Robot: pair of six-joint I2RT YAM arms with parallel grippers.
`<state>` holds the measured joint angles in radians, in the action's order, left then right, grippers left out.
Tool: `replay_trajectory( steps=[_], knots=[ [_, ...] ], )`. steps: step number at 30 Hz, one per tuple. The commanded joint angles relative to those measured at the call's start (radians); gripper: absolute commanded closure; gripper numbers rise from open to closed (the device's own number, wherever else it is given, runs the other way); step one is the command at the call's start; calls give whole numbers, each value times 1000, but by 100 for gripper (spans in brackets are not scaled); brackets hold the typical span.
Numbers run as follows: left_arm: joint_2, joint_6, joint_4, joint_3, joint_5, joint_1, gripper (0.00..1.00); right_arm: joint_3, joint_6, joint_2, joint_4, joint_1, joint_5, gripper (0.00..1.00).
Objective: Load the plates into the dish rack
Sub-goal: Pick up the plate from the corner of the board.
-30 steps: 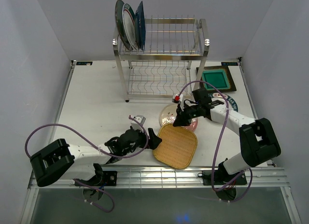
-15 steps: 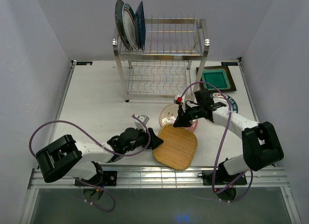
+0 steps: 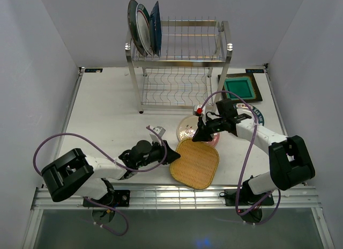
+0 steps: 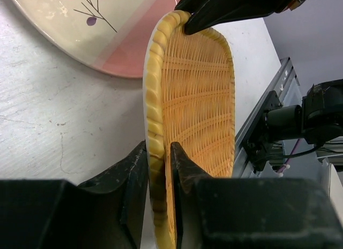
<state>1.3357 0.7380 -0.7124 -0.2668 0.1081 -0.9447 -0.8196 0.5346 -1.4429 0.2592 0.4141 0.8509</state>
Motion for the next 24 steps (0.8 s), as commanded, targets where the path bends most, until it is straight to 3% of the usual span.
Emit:
replay_trajectory(
  steps=[1,4,9,14,15,18,20,24],
  knots=[
    [0,8,-44,12,39,6,71,4,11,36,-23,-5,54,92],
    [8,9,-52,11,50,7,78,5,13,38,-21,-5,62,92],
    [26,11,-58,3,68,11,80,2,22,39,-12,-5,71,92],
    [30,9,-58,1,67,9,100,5,25,42,-12,-6,73,92],
    [28,8,-58,5,64,9,100,5,27,42,-11,-6,73,92],
    [7,8,-56,14,42,9,100,5,28,39,-12,-9,71,82],
    [-12,6,-53,26,21,9,100,5,28,38,-11,-9,71,69],
    [-73,3,-30,51,-8,9,100,4,30,35,-9,-11,71,60]
  ],
)
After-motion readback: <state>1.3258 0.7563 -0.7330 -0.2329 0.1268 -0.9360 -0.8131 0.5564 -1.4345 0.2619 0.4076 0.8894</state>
